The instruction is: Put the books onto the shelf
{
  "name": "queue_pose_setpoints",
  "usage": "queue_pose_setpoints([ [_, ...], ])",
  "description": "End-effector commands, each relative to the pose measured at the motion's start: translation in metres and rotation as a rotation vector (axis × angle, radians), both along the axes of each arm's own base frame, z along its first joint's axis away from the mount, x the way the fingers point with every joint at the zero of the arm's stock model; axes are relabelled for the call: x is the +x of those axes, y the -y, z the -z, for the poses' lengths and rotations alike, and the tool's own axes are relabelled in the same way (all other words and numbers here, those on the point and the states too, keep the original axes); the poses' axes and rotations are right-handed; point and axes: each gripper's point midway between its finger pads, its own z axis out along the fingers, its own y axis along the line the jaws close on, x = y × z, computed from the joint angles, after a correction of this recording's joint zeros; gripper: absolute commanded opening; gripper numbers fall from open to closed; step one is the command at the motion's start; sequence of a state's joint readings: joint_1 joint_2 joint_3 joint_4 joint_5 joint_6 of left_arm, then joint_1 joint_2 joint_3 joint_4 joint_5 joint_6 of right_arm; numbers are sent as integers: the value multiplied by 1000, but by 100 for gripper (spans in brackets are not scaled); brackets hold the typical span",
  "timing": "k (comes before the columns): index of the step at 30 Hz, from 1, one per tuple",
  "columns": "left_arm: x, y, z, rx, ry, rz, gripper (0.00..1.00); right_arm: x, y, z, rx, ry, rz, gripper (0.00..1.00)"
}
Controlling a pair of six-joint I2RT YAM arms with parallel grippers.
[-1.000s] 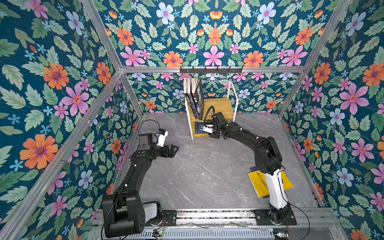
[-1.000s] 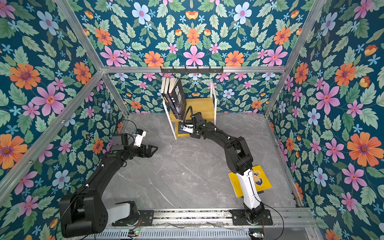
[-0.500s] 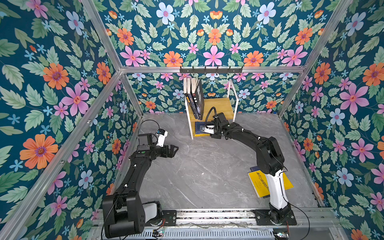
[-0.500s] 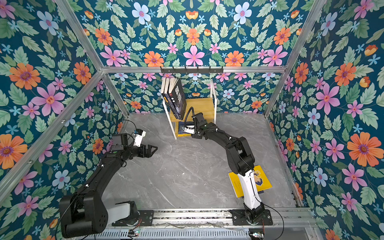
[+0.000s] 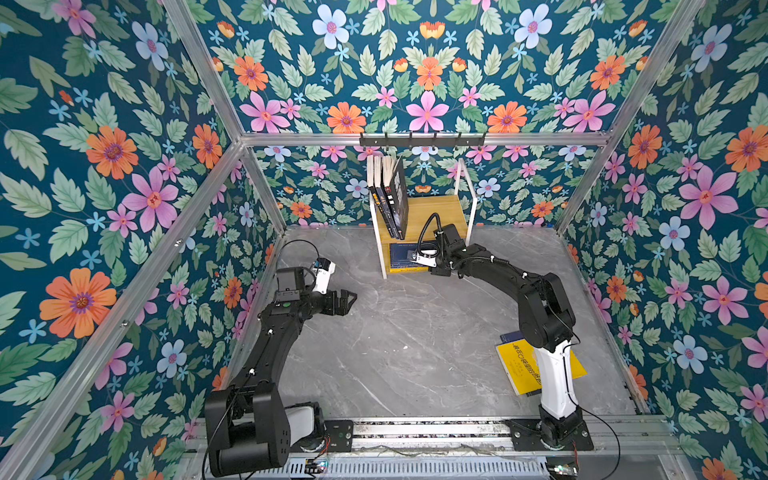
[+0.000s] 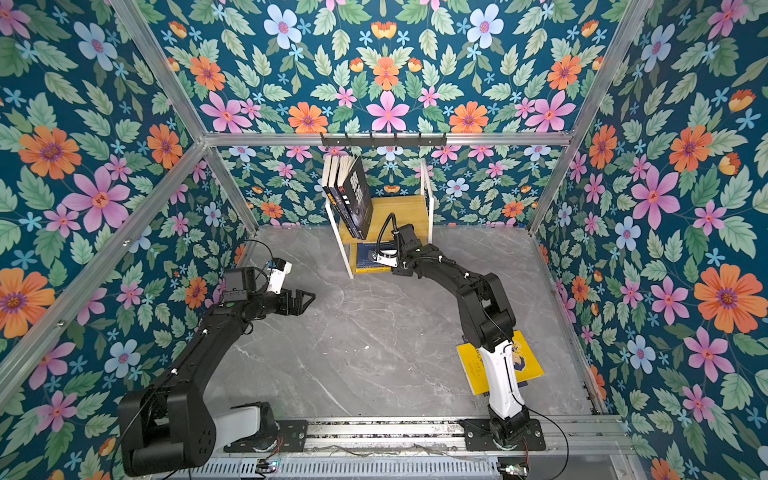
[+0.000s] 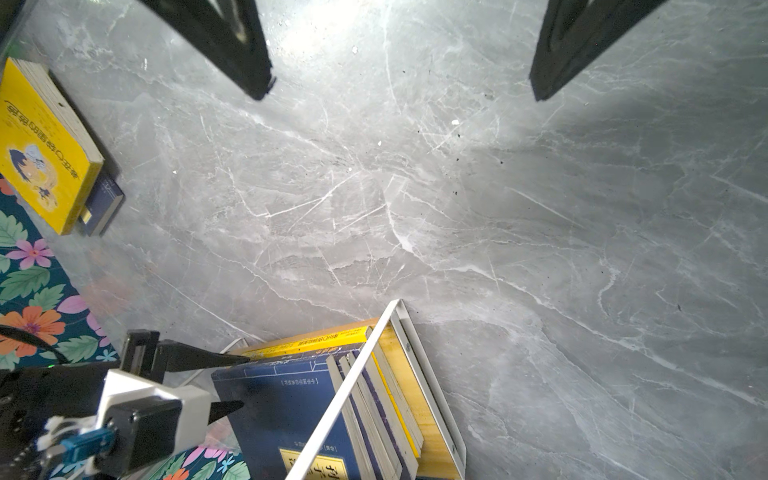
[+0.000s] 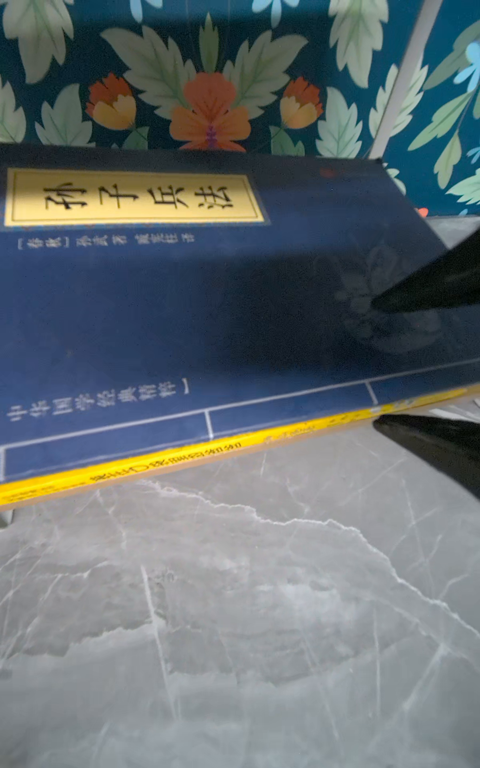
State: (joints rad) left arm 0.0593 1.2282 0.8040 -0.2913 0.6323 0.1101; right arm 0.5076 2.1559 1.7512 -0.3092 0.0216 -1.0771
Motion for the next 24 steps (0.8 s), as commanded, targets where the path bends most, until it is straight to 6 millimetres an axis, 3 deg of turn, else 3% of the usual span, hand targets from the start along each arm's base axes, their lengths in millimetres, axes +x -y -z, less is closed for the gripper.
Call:
queue_pose_setpoints([
  [1,0,1,-1,-3,1,6,100,6,-4,0,10,9,-3,39],
  [16,1,-1,0,-7,-9,2,100,9,-8,3,19,-3,-12,34],
  [21,1,-2,3,-1,-8,-1,100,-2,-2,-14,27,13,-8,43],
  [24,1,-1,0,-4,-8,2,100,-20,7,-26,42,-4,5,48],
])
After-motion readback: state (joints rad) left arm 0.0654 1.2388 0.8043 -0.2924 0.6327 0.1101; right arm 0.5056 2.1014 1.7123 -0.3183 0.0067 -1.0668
